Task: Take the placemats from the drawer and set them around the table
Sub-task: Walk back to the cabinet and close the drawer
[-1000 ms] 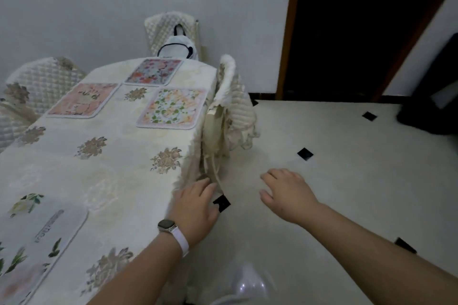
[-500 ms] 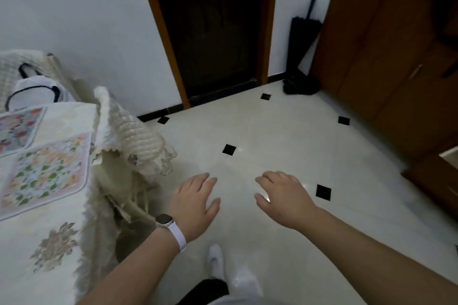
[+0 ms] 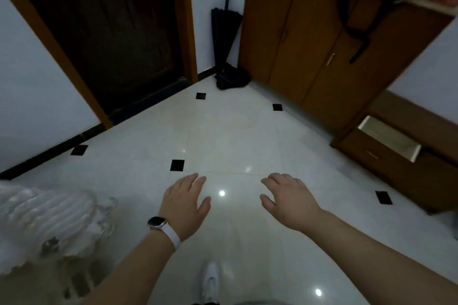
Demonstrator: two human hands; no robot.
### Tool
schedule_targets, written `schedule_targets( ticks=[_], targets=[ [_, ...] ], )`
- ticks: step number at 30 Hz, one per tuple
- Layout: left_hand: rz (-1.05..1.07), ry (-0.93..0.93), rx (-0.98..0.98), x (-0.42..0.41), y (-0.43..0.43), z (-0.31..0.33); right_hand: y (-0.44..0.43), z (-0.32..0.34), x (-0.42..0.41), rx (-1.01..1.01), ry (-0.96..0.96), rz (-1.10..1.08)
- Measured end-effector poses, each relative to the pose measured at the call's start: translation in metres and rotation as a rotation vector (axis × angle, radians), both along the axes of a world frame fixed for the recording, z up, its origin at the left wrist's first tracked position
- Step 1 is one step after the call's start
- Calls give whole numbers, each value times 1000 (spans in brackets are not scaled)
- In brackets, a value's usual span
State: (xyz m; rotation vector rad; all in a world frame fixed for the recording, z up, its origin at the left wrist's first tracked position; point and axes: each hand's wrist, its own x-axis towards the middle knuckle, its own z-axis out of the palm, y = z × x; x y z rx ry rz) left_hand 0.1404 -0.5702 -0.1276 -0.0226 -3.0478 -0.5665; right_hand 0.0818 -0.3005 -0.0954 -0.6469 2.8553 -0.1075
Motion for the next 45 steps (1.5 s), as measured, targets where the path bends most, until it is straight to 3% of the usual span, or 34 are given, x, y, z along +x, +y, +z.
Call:
schedule_targets(
  ticks=[17, 35, 45],
  targets=[
    [-588, 63, 8, -195, 160, 10, 143, 7, -42, 9, 71, -583],
    [-841, 110, -190, -415, 415, 43, 391, -26, -228, -111, 61, -786],
    [-947, 110, -195, -502, 489, 38, 450, -39, -282, -107, 19, -886]
  ],
)
